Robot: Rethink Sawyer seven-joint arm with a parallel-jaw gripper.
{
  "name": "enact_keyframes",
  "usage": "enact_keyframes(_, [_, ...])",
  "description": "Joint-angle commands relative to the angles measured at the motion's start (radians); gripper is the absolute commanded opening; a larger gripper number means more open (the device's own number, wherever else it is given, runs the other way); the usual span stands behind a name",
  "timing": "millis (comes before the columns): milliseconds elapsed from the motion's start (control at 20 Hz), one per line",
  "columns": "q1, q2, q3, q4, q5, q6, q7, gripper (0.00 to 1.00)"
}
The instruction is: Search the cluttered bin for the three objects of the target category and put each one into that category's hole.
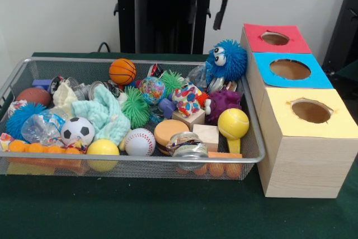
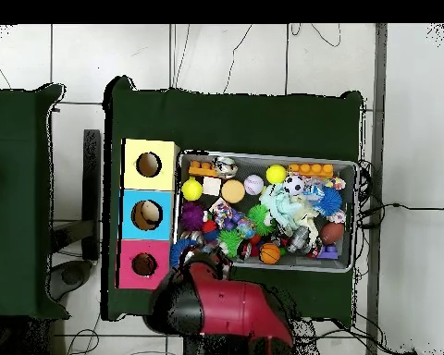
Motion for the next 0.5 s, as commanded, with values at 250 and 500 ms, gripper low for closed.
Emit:
enact_keyframes(250, [-0.373,0.113,0.361,0.076,-0.33,-0.156,-0.176,1.0])
enact_keyframes(500, [-0.54,0.17,0.479,0.03,-0.441,-0.106,-0.219,1.0])
